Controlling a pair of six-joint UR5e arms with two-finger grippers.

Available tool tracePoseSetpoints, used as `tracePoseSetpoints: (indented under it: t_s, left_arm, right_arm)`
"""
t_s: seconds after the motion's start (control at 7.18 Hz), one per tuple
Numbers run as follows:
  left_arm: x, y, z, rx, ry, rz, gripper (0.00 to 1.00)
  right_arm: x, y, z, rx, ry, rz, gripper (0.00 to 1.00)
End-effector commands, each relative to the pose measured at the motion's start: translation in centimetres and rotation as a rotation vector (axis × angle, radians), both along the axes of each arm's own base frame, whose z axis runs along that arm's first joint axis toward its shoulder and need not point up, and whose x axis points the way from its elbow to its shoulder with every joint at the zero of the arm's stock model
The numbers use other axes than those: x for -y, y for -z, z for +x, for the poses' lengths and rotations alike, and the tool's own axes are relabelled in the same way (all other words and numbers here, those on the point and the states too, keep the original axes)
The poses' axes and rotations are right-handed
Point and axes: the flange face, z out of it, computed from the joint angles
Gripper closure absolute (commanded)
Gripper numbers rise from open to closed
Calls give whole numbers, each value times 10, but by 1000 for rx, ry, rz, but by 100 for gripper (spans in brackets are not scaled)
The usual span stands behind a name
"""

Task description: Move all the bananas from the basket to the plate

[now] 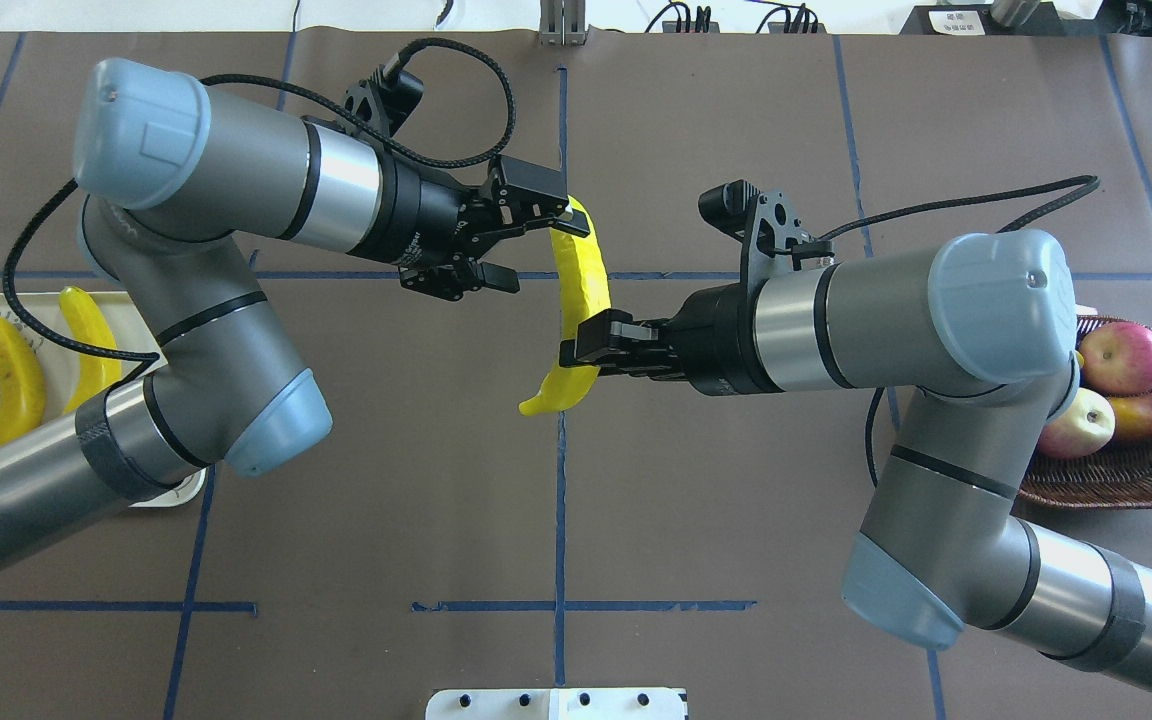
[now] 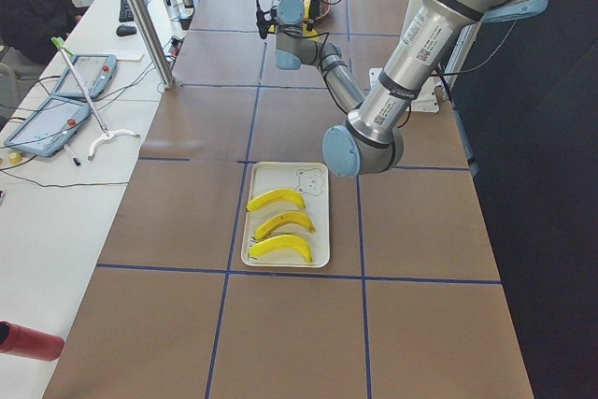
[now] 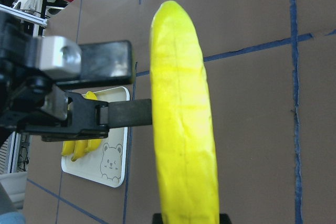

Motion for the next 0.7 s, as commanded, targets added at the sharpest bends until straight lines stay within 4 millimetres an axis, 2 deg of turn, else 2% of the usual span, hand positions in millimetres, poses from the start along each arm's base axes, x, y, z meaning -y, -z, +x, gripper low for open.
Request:
tracePoseSetpoints:
  t_s: [0.0, 0.28, 0.42, 0.56]
  left_arm:
    - [-14, 4, 20, -5, -2, 2, 1]
    - [-17, 4, 22, -6, -7, 3, 1]
    - [-17, 4, 22, -5, -7, 2, 11]
    - [-17, 2, 23, -1, -9, 1, 74]
  right_arm:
    - [-1, 0, -2, 0, 4, 1, 99]
    - [-3, 0, -3, 0, 7, 1, 99]
    - [-3, 0, -4, 0, 8, 1, 99]
    - [-3, 0, -3, 0, 7, 1, 99]
